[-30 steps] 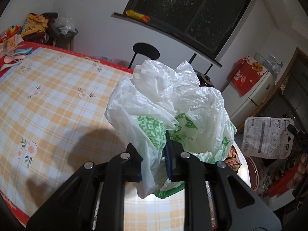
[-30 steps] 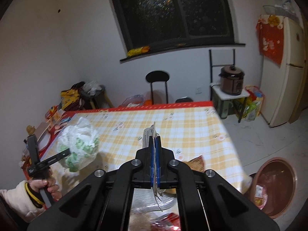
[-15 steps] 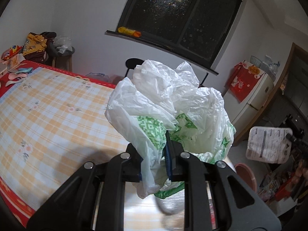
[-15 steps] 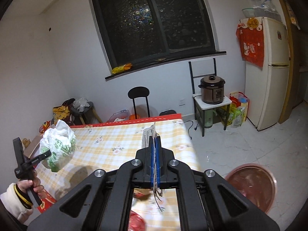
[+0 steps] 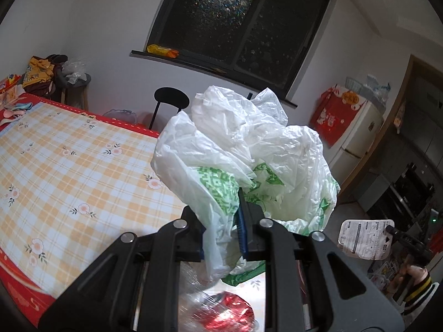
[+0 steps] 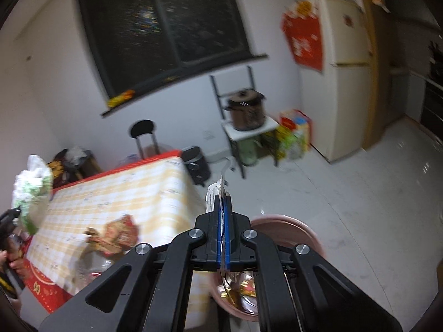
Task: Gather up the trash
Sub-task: 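Carry bag and pouch over the brown bin and open both tools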
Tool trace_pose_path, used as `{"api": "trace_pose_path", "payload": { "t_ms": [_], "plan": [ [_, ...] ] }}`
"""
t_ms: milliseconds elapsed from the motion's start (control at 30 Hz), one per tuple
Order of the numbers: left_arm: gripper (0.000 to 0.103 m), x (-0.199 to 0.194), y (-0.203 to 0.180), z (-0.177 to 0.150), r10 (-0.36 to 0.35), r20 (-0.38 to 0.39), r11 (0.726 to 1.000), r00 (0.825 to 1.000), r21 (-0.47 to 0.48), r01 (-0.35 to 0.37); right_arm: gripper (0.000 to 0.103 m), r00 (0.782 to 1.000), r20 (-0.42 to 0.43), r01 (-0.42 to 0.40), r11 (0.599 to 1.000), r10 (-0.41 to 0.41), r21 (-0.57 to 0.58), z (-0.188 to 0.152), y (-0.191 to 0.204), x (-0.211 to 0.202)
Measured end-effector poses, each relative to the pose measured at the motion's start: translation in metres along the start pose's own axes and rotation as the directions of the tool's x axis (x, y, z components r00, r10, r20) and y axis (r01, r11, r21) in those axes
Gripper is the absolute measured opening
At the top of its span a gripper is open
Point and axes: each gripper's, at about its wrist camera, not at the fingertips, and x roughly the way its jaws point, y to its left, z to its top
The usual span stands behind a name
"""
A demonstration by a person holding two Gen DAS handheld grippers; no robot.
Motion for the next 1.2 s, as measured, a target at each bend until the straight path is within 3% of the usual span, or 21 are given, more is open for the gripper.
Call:
{"api": "trace_pose_path", "payload": {
  "t_ms": [133, 300, 333, 367, 433, 500, 567, 600, 767, 967, 1200],
  "plan": [
    [0.020, 0.004, -0.025, -0.003, 0.030, -0.023, 0.999, 0.999, 0.033, -0.029, 0.003, 0.999, -0.032, 0.038, 0.997, -0.036, 0.063, -0.011, -0.035, 0.020],
    [0.020, 0.008, -0.050, -0.007, 0.036, -0.040, 0.997, 0.999, 0.075, -0.033, 0.007, 0.997, -0.074, 0.027, 0.992, -0.018, 0.120, -0.019, -0.060, 0.040],
    [0.020, 0.009, -0.056, -0.008, 0.033, -0.046, 0.996, 0.998, 0.083, -0.029, 0.015, 0.997, -0.076, 0.015, 0.991, -0.004, 0.133, -0.019, -0.063, 0.042],
    [0.020, 0.010, -0.061, -0.009, 0.030, -0.051, 0.996, 0.998, 0.089, -0.026, 0.033, 0.998, -0.069, 0.014, 0.990, -0.004, 0.137, -0.018, -0.065, 0.041],
    [0.020, 0.014, -0.069, -0.011, 0.022, -0.062, 0.995, 0.998, 0.101, -0.016, 0.058, 0.999, -0.036, 0.008, 0.989, -0.003, 0.145, -0.014, -0.069, 0.034],
    [0.020, 0.020, -0.080, -0.012, 0.005, -0.076, 0.993, 0.997, 0.117, 0.004, 0.070, 1.000, -0.003, 0.005, 0.989, -0.004, 0.145, -0.010, -0.073, 0.023],
    [0.020, 0.028, -0.094, -0.014, -0.019, -0.089, 0.990, 0.996, 0.136, 0.031, 0.094, 0.999, 0.022, 0.034, 0.990, -0.038, 0.140, -0.008, -0.076, 0.009],
    [0.020, 0.031, -0.100, -0.014, -0.030, -0.094, 0.989, 0.995, 0.142, 0.043, 0.097, 0.998, 0.039, 0.045, 0.990, -0.051, 0.133, -0.006, -0.076, 0.001],
    [0.021, 0.054, -0.141, -0.023, -0.120, -0.141, 0.971, 0.983, 0.192, 0.146, 0.098, 0.993, 0.075, 0.080, 0.993, -0.086, 0.086, -0.006, -0.080, -0.035],
    [0.021, 0.088, -0.194, -0.046, -0.218, -0.232, 0.933, 0.948, 0.235, 0.272, 0.098, 0.983, 0.104, 0.142, 0.987, -0.148, 0.070, -0.012, -0.092, -0.072],
    [0.021, 0.126, -0.252, -0.081, -0.239, -0.347, 0.887, 0.907, 0.303, 0.349, 0.098, 0.966, 0.115, 0.216, 0.966, -0.233, 0.143, -0.032, -0.124, -0.109]
  ]
}}
